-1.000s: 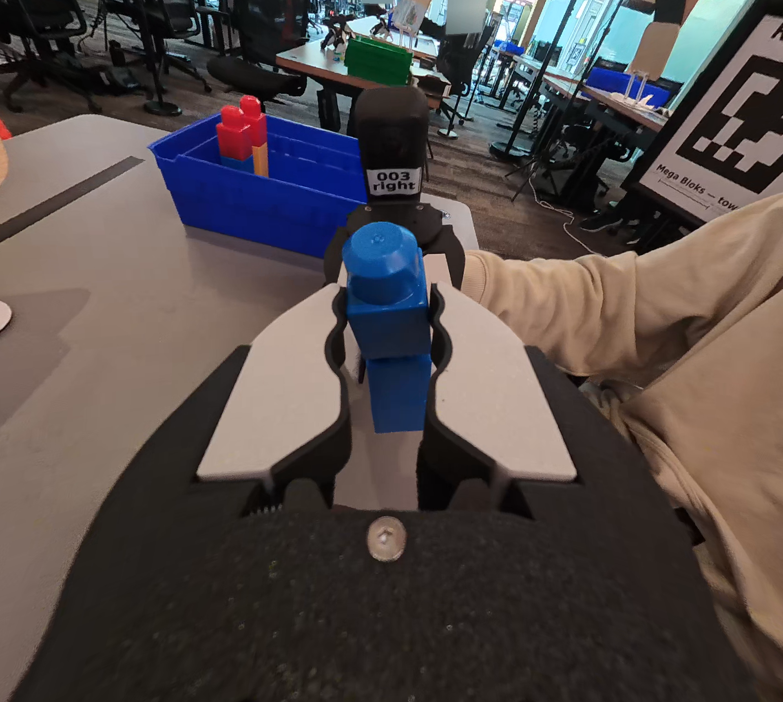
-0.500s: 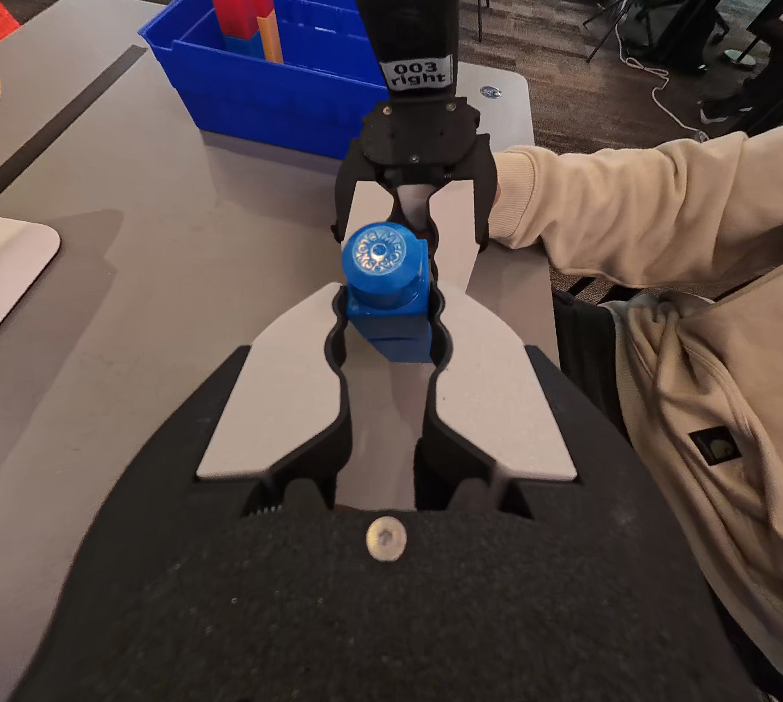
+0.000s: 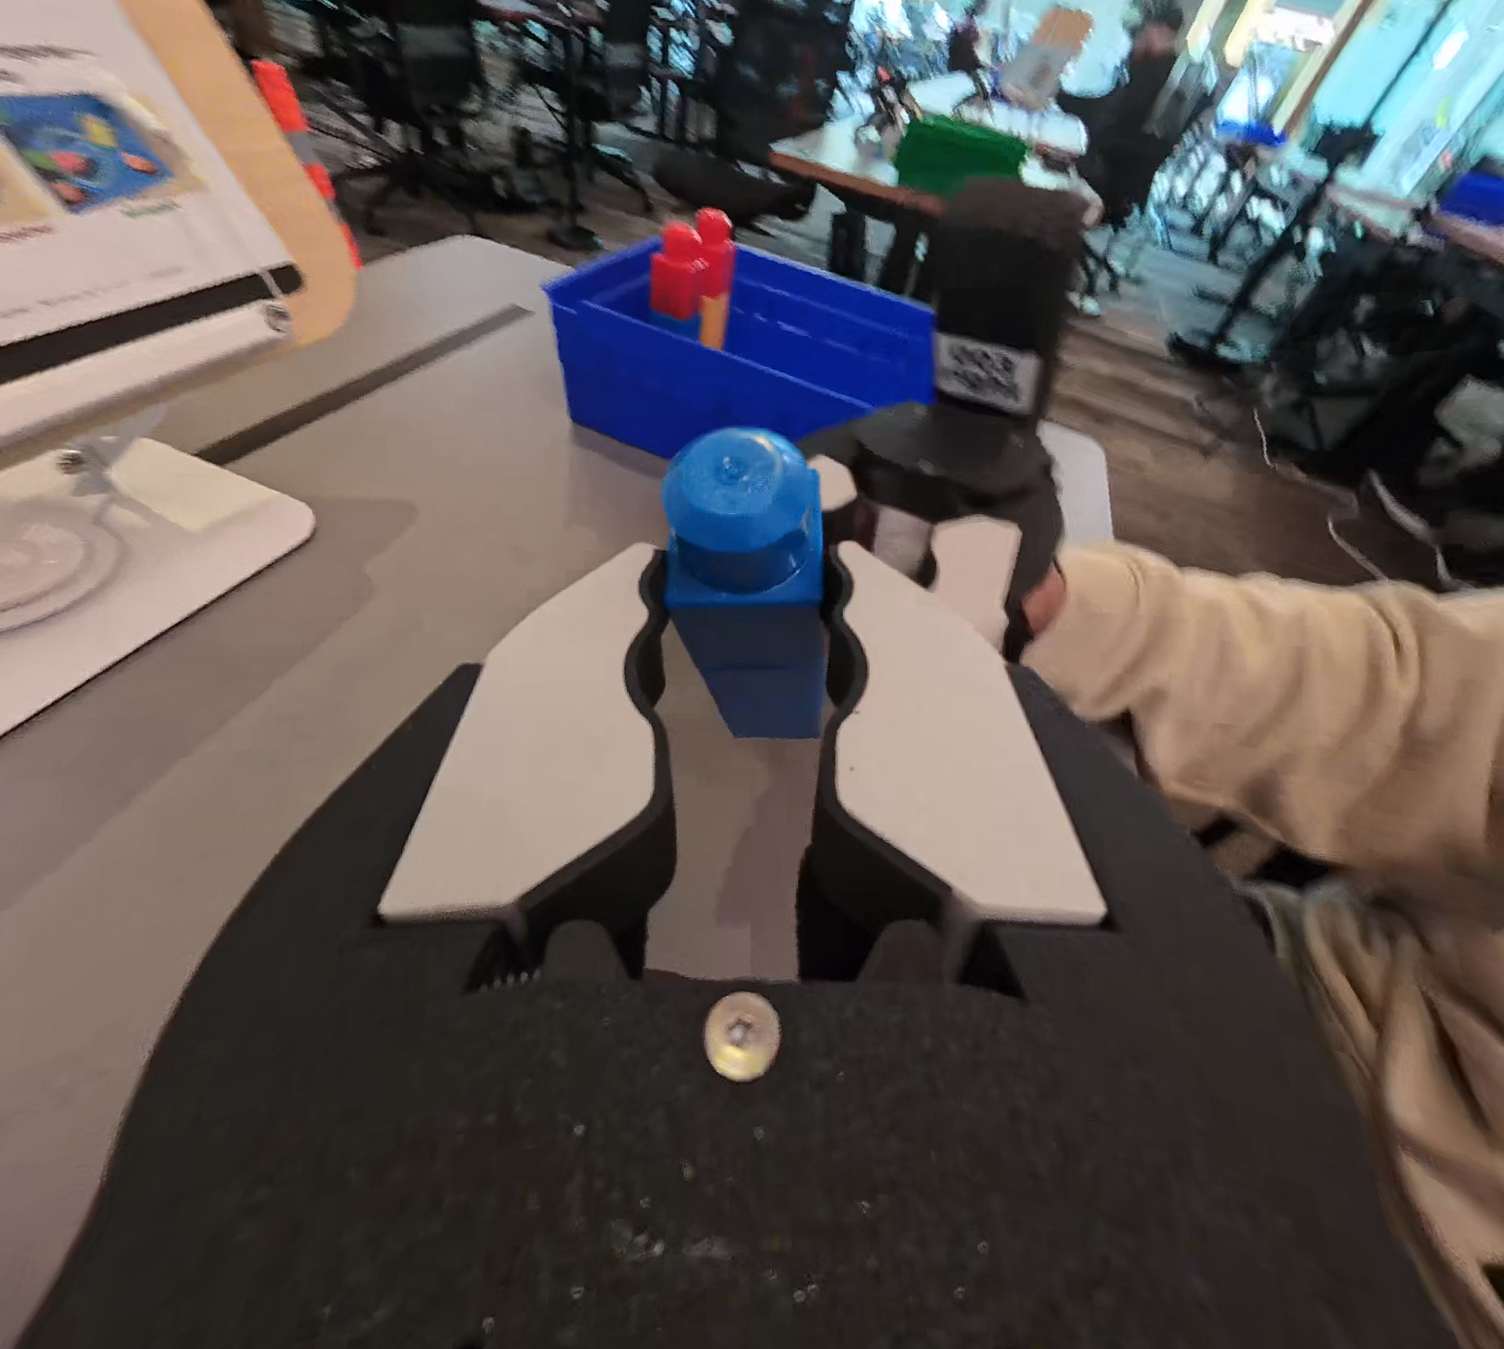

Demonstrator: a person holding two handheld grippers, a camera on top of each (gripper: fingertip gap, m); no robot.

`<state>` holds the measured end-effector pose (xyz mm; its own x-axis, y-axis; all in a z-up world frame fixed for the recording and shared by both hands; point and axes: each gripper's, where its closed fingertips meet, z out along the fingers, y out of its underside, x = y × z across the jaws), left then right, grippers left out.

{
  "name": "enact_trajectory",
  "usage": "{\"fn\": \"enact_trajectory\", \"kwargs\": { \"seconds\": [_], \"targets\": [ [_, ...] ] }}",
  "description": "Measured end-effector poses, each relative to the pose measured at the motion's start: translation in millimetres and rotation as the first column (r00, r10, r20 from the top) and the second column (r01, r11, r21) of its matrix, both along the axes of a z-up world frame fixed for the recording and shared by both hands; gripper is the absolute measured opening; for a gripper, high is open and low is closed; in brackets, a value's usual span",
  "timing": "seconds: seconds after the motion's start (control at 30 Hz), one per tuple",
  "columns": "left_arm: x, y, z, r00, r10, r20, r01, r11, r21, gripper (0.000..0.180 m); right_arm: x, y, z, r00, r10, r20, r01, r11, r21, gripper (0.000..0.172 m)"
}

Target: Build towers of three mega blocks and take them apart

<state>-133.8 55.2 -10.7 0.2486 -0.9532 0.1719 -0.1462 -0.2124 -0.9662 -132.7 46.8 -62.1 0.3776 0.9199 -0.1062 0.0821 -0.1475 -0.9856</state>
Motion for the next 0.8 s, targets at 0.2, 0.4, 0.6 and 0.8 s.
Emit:
{"fn": "enact_trajectory", "kwargs": {
  "seconds": [0.2,0.4,0.6,0.8],
  "targets": [
    [-0.7,22.0,11.3,0.981,0.145,0.131,-0.123,0.979,-0.165,0.036,19.6,19.6,15.3,0.863,-0.483,0.146,0.362,0.794,0.488,0.052],
    [6.5,22.7,-2.7,0.98,0.177,0.088,-0.162,0.974,-0.156,0.036,24.4,26.2,3.6,0.796,-0.572,0.198,0.409,0.749,0.521,0.037],
    [3.2,24.7,-2.4,0.978,0.188,0.087,-0.171,0.971,-0.167,0.036,25.1,30.7,-9.5,0.807,-0.542,0.234,0.403,0.796,0.452,0.037],
    [4.8,23.3,-6.3,0.98,0.193,0.053,-0.184,0.973,-0.142,0.036,25.1,29.3,-15.4,0.82,-0.506,0.265,0.38,0.83,0.408,0.036]
  ]
}}
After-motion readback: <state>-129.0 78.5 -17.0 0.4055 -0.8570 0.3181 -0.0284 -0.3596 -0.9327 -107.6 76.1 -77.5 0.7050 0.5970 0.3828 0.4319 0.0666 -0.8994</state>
